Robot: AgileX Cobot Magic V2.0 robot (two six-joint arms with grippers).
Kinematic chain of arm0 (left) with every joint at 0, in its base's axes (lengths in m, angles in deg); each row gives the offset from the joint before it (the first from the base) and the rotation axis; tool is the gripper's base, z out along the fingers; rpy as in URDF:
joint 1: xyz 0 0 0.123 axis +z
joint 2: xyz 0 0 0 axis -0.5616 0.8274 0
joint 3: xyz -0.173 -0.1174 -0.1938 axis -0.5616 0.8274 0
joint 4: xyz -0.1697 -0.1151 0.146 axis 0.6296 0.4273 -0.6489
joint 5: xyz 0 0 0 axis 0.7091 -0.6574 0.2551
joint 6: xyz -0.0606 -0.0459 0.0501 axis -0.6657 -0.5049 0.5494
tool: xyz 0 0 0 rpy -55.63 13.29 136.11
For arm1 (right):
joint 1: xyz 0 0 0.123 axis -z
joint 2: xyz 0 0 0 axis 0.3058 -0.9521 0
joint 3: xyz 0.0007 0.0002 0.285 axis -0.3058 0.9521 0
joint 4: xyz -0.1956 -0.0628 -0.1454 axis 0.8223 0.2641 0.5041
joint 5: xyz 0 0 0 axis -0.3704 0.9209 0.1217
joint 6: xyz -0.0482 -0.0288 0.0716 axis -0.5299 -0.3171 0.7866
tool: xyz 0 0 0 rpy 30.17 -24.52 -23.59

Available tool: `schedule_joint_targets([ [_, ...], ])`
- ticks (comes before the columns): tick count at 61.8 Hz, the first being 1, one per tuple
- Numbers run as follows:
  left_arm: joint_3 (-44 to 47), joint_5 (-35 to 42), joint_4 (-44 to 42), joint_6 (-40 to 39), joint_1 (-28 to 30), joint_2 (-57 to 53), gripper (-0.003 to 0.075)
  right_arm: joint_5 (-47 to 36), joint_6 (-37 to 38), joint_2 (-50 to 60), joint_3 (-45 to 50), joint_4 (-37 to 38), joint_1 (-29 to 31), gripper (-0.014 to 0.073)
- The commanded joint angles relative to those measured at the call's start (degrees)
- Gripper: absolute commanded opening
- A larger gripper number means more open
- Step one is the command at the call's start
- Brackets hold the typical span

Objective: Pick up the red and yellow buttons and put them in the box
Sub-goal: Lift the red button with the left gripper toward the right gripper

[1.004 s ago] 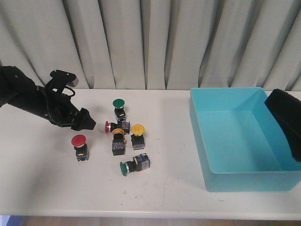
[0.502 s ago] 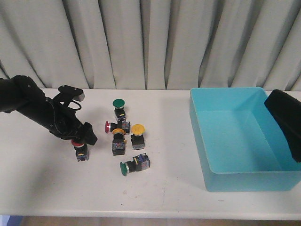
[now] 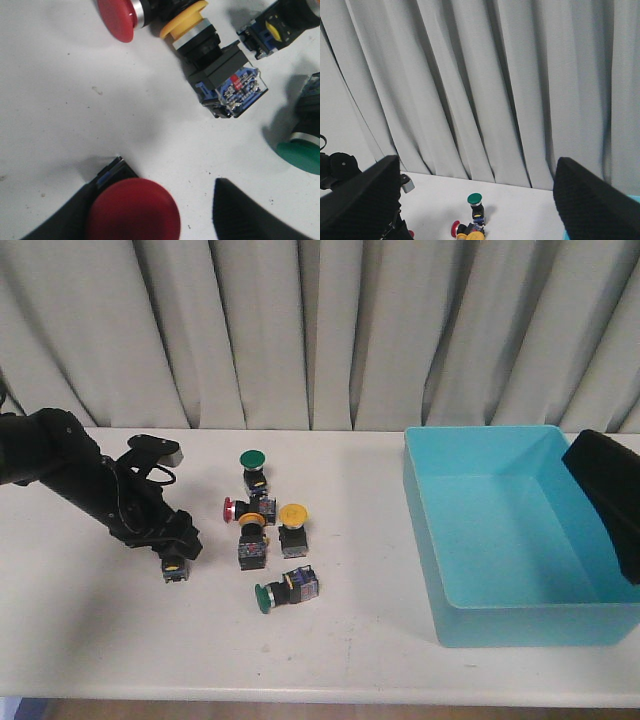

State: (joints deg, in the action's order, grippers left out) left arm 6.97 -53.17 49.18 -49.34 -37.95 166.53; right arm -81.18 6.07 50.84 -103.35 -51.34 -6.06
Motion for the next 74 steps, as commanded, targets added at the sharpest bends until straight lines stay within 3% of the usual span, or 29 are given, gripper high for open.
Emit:
schedule_joint_targets([
  [1, -1.5, 0.2, 1.5, -0.6, -0.2, -3.1, 0.0344, -2.8, -0.4, -0.6, -2.0, 0.1, -0.1, 0.0594],
  [18, -1.5, -0.1, 1.6, -0.6, -0.2, -3.4, -0.0006, -2.9, 0.4, -0.6, -2.0, -0.4, -0.1, 0.0594],
  [27, -1.8, -2.5, 4.2, -0.6, -0.2, -5.1, -0.0008, -0.9, 0.4, -1.0, -2.0, -0.4, -0.1, 0.0594],
  [36, -4.9, -11.6, 11.1, -0.6, -0.2, -7.8, -0.0008, 3.4, -0.1, -3.6, -2.8, 0.5, -0.1, 0.0594],
  [47, -7.7, -25.5, 29.9, -0.6, -0.8, -12.7, -0.0008, 12.3, -9.6, -9.8, -9.2, 0.4, -0.1, 0.0594],
  [56, -7.7, -25.6, 38.6, -0.5, -4.1, -18.5, -0.0008, 23.7, -18.2, -15.3, -18.0, -0.8, -0.1, 0.0594],
  [74, -7.7, -25.5, 42.2, -1.9, -15.1, -25.9, -0.0008, 35.1, -31.0, -17.5, -25.0, -6.6, -0.1, 0.0594],
])
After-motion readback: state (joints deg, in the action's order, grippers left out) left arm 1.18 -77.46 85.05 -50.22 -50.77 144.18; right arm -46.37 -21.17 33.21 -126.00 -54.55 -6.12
